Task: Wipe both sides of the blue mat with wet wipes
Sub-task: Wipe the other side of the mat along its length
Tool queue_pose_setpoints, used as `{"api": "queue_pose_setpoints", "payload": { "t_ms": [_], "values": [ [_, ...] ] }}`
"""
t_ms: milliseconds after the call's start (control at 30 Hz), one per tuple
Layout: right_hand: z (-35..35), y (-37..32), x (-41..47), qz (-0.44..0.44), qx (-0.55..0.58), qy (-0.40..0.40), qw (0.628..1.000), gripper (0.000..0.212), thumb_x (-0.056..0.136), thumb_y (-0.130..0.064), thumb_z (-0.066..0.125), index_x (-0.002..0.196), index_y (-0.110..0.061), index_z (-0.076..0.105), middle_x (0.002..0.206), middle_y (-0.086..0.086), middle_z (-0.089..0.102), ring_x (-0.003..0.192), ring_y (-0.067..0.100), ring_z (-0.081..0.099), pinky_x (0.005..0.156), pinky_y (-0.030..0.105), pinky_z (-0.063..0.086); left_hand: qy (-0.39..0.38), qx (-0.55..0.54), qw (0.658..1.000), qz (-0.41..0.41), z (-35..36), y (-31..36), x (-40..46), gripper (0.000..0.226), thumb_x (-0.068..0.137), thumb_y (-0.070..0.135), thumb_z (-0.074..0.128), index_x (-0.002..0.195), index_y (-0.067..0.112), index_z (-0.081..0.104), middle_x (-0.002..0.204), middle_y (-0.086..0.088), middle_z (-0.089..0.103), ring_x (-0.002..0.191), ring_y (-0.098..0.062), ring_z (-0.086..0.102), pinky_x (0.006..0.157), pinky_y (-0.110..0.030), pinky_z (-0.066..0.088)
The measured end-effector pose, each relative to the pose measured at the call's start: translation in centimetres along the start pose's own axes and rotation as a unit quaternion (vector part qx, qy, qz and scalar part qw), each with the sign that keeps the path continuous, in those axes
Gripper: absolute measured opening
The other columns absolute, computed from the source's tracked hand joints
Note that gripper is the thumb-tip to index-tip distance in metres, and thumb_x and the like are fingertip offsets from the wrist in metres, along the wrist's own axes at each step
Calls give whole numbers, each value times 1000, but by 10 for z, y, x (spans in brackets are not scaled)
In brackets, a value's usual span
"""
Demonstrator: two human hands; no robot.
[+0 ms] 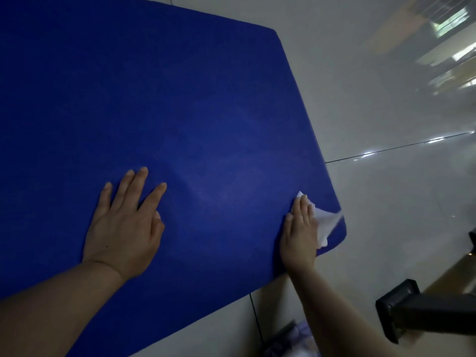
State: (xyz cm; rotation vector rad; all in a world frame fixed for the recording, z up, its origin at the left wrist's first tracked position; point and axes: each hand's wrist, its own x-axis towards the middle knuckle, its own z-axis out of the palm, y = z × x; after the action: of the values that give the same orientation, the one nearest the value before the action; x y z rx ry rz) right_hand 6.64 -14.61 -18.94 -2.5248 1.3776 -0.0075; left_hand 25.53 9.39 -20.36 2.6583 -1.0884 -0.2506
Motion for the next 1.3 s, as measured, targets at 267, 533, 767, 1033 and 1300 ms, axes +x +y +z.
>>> {"api": "queue_pose_setpoints", "payload": {
  "t_ms": [267, 533, 767, 1033, 1300],
  "values": [
    [-24, 55, 63, 240, -3, 10, 971, 50, 103, -30, 20, 151, -17, 16, 159, 5, 11, 146, 23, 9, 114, 46, 14, 2, -3, 1000, 2, 0, -1, 0, 56, 92, 31, 27, 139, 10, 48, 153, -19, 30, 141, -31, 24, 116, -39, -3],
    [-7, 13, 7, 153, 18, 52, 987, 50, 103, -20, 27, 151, -9, 15, 158, 6, 15, 146, 20, 8, 118, 34, 5, 2, -3, 1000, 0, 0, 0, 2, 56, 92, 31, 26, 139, 10, 49, 153, -18, 30, 141, -30, 23, 116, -40, -2],
    [-12, 9, -28, 148, 50, -19, 988, 56, 101, -40, 30, 151, -28, 11, 159, -1, -7, 146, 18, -6, 116, 44, 1, -12, -4, 1000, -4, -1, 0, 1, 57, 92, 32, 25, 139, 11, 49, 153, -17, 30, 142, -30, 24, 117, -36, -6],
    [-1, 16, 9, 269, 102, 106, 952, 50, 104, -16, 25, 152, -11, 10, 159, 5, 9, 146, 20, 3, 116, 31, 3, 2, -12, 1000, 2, 0, 0, 2, 55, 92, 30, 26, 138, 10, 49, 153, -18, 31, 142, -31, 25, 117, -40, -1],
    [-41, 30, 24, 171, 176, 263, 933, 43, 99, -23, 33, 138, -39, 41, 141, 5, 44, 128, 18, 41, 110, 33, 28, 3, -13, 1000, 2, -1, 0, 2, 55, 92, 30, 26, 138, 10, 50, 153, -18, 30, 142, -31, 24, 117, -38, -3]
  ]
}}
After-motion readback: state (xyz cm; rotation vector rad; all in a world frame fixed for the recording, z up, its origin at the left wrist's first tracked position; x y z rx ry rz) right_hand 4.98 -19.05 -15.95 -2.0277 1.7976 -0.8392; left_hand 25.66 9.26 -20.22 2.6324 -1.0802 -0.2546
